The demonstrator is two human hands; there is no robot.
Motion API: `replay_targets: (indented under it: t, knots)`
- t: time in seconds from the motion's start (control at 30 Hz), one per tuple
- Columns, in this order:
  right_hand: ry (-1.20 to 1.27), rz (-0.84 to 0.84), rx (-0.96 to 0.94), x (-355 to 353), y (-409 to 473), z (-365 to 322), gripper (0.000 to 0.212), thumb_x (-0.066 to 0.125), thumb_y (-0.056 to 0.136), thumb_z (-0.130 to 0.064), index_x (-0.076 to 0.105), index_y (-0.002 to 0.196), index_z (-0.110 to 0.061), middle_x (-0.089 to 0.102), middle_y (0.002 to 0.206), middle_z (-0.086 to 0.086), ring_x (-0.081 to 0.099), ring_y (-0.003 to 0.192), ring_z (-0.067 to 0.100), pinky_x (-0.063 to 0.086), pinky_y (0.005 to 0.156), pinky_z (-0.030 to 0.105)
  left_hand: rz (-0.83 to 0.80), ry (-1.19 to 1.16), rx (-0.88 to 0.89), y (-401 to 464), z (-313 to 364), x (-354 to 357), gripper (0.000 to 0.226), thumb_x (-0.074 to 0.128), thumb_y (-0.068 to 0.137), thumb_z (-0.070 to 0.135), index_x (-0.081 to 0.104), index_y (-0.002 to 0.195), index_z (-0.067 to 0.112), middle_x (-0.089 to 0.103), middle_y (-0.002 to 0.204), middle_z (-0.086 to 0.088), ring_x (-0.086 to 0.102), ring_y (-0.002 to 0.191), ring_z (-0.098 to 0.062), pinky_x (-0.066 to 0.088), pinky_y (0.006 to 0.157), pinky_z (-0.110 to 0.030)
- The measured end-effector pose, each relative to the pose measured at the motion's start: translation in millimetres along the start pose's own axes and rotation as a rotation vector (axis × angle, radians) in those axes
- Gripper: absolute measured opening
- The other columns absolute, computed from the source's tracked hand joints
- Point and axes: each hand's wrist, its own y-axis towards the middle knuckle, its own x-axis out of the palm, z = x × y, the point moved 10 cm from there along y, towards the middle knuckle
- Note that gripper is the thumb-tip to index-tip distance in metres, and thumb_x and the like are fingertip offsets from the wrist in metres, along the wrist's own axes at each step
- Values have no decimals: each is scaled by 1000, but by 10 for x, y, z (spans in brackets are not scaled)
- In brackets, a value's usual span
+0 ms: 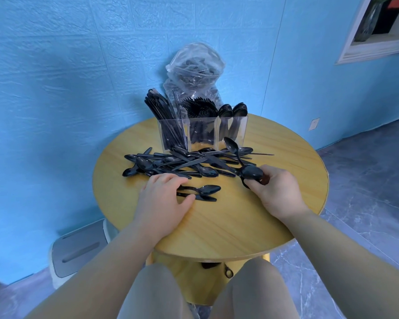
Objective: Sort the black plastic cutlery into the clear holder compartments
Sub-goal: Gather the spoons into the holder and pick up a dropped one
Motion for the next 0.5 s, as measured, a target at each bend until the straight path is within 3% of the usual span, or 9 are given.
replay_targets:
  t: [0.17,0.3,0.5]
  knots:
    - [89,55,71,-66,1,98,12,69,83,-22,67,93,-17,66,79,0,57,78,23,44,66,30,18,-53,81,-15,85,-32,43,57,89,42,52,131,32,50,130,14,36,126,-8,30,105,-26]
    - [131,38,66,-63,-2,74,26,69,82,-21,63,108,-25,67,89,-7,58,84,16,44,72,26,84,-50,192,-34,225,-120,42,58,90,36,55,131,26,52,129,12,36,126,-8,24,106,-22]
    - [113,23,52,-43,-4,67,39,70,83,-23,58,120,-27,64,89,-7,58,83,13,43,75,24,165,56,372,309,812,-348,44,56,92,37,53,134,26,55,132,12,37,128,-17,31,105,-36]
